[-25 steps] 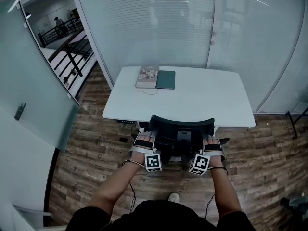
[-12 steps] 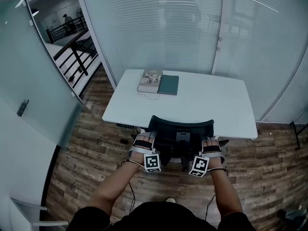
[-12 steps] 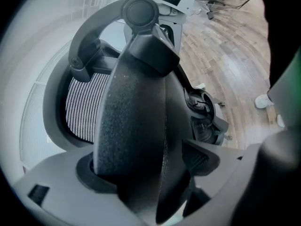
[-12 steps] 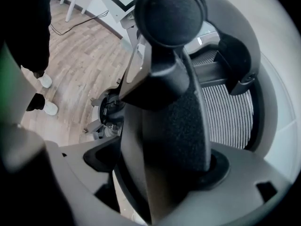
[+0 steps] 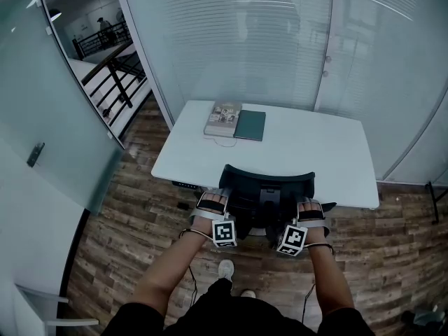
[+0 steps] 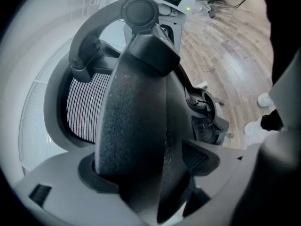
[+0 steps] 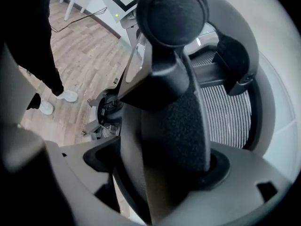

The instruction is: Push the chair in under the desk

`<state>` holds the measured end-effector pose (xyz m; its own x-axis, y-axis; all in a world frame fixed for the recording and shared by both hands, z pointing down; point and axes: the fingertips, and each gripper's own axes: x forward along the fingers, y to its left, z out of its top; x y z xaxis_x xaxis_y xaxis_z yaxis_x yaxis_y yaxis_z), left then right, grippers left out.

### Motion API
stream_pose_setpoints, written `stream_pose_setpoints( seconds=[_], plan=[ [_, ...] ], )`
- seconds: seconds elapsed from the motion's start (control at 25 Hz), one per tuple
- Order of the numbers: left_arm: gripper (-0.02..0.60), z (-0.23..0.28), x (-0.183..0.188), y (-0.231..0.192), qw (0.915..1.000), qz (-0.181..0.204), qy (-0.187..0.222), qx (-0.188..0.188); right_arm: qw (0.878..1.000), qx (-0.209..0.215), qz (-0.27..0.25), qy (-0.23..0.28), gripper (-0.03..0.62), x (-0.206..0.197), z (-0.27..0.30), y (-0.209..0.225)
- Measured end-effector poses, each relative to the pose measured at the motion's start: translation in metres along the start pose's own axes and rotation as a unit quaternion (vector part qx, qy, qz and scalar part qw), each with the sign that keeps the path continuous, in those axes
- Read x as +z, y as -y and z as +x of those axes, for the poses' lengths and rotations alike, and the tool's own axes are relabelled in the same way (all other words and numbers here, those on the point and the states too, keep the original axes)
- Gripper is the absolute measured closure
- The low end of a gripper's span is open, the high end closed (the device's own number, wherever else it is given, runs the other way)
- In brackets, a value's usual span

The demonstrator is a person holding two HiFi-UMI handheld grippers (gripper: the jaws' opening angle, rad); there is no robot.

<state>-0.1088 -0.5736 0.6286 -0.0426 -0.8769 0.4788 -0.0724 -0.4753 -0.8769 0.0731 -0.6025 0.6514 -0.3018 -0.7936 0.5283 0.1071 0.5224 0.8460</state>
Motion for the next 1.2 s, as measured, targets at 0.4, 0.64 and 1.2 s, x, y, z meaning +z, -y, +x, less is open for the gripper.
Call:
stream_pose_setpoints(
  seconds=[0.4, 0.64, 1.2],
  plan=[
    [0.16, 0.018, -0.003, -0.013, 0.9999, 0.002, 0.01, 0.007, 1.0, -0.011, 0.009, -0.011, 0.16, -0.001, 0.015, 0.013],
    [0.174, 0.033, -0.021, -0.023, 0.9995, 0.011, 0.026, 0.012, 1.0, -0.011, -0.003, -0.015, 0.16, 0.015, 0.022, 0.016],
    [0.187, 0.037, -0.025, -0.023, 0.9993, 0.006, 0.031, 0.018, 1.0, -0.012, -0.006, -0.018, 0.155, 0.019, 0.026, 0.015]
  ],
)
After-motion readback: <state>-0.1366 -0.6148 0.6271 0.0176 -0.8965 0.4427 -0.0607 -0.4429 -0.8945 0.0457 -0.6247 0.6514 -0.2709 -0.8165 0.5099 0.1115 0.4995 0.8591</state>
